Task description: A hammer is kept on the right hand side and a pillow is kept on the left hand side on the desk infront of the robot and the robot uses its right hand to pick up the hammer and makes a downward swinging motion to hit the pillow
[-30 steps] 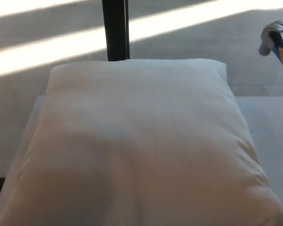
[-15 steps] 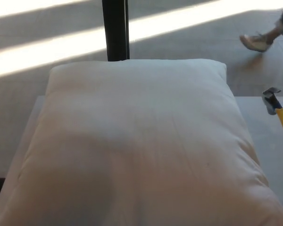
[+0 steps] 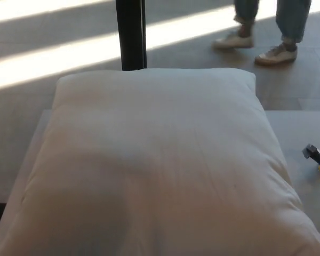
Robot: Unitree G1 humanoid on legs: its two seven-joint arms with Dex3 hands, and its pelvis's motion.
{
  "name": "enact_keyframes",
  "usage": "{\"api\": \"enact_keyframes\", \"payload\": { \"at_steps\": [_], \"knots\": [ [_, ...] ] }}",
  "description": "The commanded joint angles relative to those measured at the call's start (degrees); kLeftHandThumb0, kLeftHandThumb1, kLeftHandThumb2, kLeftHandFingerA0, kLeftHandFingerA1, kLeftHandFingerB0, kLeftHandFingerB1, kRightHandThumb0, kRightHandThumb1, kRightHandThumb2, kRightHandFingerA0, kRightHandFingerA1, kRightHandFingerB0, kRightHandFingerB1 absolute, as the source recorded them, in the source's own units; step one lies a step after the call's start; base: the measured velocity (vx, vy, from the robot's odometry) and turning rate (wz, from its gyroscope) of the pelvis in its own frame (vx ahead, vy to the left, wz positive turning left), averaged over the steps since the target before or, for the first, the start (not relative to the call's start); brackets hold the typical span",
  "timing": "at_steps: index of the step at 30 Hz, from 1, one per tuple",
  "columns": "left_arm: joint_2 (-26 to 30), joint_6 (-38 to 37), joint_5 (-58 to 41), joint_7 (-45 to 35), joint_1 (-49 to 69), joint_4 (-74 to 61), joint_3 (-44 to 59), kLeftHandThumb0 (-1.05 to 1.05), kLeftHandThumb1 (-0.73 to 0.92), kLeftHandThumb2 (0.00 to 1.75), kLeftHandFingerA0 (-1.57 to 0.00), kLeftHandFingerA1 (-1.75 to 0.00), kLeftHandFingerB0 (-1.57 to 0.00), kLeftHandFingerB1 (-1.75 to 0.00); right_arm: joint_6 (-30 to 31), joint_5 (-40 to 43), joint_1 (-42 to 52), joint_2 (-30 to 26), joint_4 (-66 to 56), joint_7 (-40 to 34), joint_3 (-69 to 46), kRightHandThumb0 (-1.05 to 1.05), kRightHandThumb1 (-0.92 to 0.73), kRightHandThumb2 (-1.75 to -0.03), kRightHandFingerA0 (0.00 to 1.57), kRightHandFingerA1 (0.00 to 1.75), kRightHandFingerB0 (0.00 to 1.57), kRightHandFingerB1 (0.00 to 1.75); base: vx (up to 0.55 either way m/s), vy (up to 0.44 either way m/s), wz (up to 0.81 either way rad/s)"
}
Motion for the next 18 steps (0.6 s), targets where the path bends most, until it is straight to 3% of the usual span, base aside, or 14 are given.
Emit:
{"api": "enact_keyframes", "payload": {
  "at_steps": [1,2,4,6,11,12,13,14,15,16,17,18],
  "knots": [
    [1.24,-1.48,-0.89,0.98,0.13,0.48,0.51,-0.59,0.73,0.62,-0.67,-0.54,-0.57,-0.47,-41.79,-26.89,9.16,-12.93,7.17,-17.92,19.68,-0.23,-0.66,-0.67,0.89,1.56,0.86,0.77,0.00,0.000,0.00],
    [1.09,-1.65,-0.92,1.03,0.28,0.11,0.50,-0.60,0.73,0.62,-0.68,-0.58,-0.59,-0.49,-40.90,-26.76,9.32,-13.42,6.28,-15.05,20.99,-0.27,-0.73,-0.66,0.81,1.48,0.66,0.68,0.00,0.000,0.00],
    [0.94,-1.84,-1.01,1.05,0.37,0.03,0.58,-0.60,0.72,0.62,-0.69,-0.56,-0.60,-0.49,-37.39,-26.77,8.97,-14.38,4.66,-9.12,23.75,-0.26,-0.70,-0.63,0.78,1.41,0.60,0.62,0.00,0.000,0.00],
    [1.24,-1.45,-0.93,0.60,0.23,0.55,0.53,-0.62,0.72,0.61,-0.65,-0.54,-0.58,-0.47,-38.44,-26.39,9.78,-15.23,3.26,-6.45,24.92,-0.23,-0.67,-0.60,0.76,1.27,0.48,0.48,0.00,0.000,0.00],
    [1.39,-1.78,-0.51,0.63,0.10,1.16,0.27,-0.60,0.74,0.62,-0.67,-0.53,-0.56,-0.47,-38.97,-24.65,10.48,-15.31,2.47,-6.38,24.95,-0.25,-0.67,-0.60,0.71,1.25,0.44,0.43,0.00,0.000,0.00],
    [1.49,-1.55,-0.45,0.87,0.03,0.99,0.20,-0.59,0.74,0.62,-0.66,-0.53,-0.55,-0.46,-36.41,-26.15,9.56,-16.25,2.07,-3.96,27.52,-0.42,-0.68,-0.61,0.28,0.53,0.26,0.31,0.00,0.000,0.00],
    [1.50,-1.52,-0.45,0.90,0.02,0.97,0.19,-0.59,0.74,0.62,-0.66,-0.53,-0.55,-0.46,-36.21,-26.23,9.42,-16.43,2.08,-3.75,27.93,-0.42,-0.68,-0.61,0.28,0.53,0.26,0.31,0.00,0.000,0.00],
    [1.53,-1.49,-0.47,0.80,0.02,0.95,0.20,-0.60,0.74,0.62,-0.67,-0.55,-0.55,-0.46,-36.64,-26.28,9.62,-17.14,1.51,-3.40,28.42,-0.49,-0.66,-0.60,0.14,0.47,0.21,0.29,0.00,0.000,0.00],
    [1.45,-1.53,-0.57,0.91,0.06,0.77,0.28,-0.60,0.73,0.62,-0.69,-0.57,-0.57,-0.48,-36.71,-26.75,9.67,-17.79,1.08,-3.02,29.17,-0.66,-0.48,-0.86,0.00,0.29,0.08,0.35,0.00,0.000,0.00],
    [1.31,-1.62,-0.71,1.13,0.12,0.51,0.39,-0.60,0.73,0.62,-0.69,-0.57,-0.57,-0.48,-36.53,-27.36,9.59,-18.35,0.81,-2.70,30.04,-0.66,-0.48,-0.86,0.00,0.29,0.08,0.35,0.00,0.000,0.00],
    [1.31,-1.55,-0.87,0.60,0.27,0.38,0.47,-0.60,0.74,0.62,-0.68,-0.58,-0.59,-0.48,-36.65,-27.50,9.49,-18.79,0.54,-2.27,30.59,-0.90,-0.57,-0.92,0.00,0.11,0.10,0.15,0.00,0.000,0.00],
    [1.31,-1.54,-0.89,0.55,0.28,0.37,0.48,-0.60,0.74,0.62,-0.68,-0.58,-0.59,-0.48,-36.72,-27.42,9.43,-18.92,0.55,-2.29,30.80,-0.90,-0.57,-0.92,0.00,0.11,0.10,0.15,0.00,0.000,0.00]
  ]
}}
